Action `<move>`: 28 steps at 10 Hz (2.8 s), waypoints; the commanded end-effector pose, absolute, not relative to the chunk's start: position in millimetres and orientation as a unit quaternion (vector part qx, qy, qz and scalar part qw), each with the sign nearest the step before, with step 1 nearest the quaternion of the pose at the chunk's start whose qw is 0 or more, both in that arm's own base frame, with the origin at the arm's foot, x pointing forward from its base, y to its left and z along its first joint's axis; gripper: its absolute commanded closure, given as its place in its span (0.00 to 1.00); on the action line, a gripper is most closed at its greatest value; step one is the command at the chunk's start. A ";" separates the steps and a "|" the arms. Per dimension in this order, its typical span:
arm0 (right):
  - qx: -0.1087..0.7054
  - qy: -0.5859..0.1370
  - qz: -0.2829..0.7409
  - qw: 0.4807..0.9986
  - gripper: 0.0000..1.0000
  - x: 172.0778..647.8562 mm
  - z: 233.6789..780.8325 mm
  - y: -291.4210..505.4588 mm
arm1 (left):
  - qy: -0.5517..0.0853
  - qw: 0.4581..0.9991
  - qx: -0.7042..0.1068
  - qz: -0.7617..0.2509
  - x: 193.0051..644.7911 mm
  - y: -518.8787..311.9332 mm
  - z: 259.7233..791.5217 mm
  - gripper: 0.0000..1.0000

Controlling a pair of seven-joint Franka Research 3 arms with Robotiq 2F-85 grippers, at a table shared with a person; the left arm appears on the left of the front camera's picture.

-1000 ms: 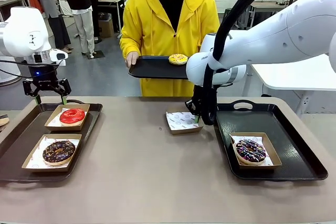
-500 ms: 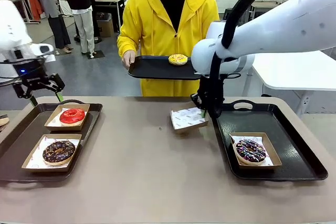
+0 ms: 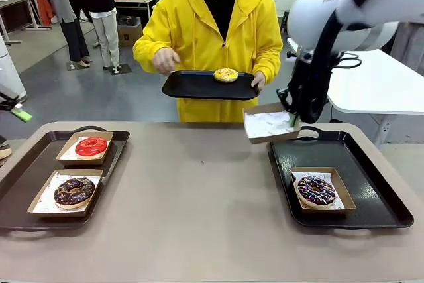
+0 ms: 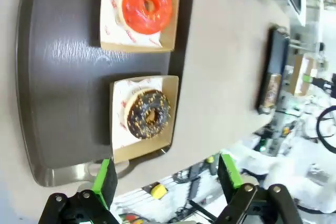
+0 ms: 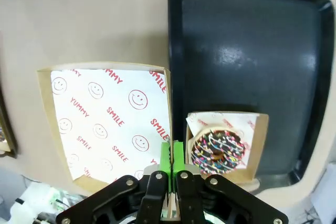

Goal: Individually package the donuts and arrange them on the tray.
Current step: Place the picked Paper togo box on the Handle tray while simultaneously picking up another Paper togo box from the table with the other hand, then place the picked Paper togo box on the Handle tray.

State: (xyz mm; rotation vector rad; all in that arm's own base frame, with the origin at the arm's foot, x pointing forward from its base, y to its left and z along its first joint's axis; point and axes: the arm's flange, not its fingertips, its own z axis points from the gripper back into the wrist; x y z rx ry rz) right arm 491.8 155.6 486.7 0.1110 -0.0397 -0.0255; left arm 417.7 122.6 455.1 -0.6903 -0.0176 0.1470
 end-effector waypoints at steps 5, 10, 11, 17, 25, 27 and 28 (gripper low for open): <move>0.074 -0.021 -0.032 0.997 1.00 482.8 499.9 144.2 | -0.014 0.878 -0.468 0.102 386.2 177.6 439.8 0.00; 0.063 -0.023 -0.026 0.997 1.00 486.9 501.0 144.6 | -0.003 0.855 -0.494 0.155 371.1 202.8 425.5 0.00; 0.063 -0.023 -0.026 0.997 1.00 486.9 501.0 144.6 | -0.003 0.855 -0.494 0.155 371.1 202.8 425.5 0.00; 0.063 -0.023 -0.026 0.997 1.00 486.9 501.0 144.6 | -0.003 0.855 -0.494 0.155 371.1 202.8 425.5 0.00; 0.063 -0.023 -0.026 0.997 1.00 486.9 501.0 144.6 | -0.003 0.855 -0.494 0.155 371.1 202.8 425.5 0.00; 0.063 -0.023 -0.026 0.997 1.00 486.9 501.0 144.6 | -0.003 0.855 -0.494 0.155 371.1 202.8 425.5 0.00; 0.063 -0.023 -0.026 0.997 1.00 486.9 501.0 144.6 | -0.003 0.855 -0.494 0.155 371.1 202.8 425.5 0.00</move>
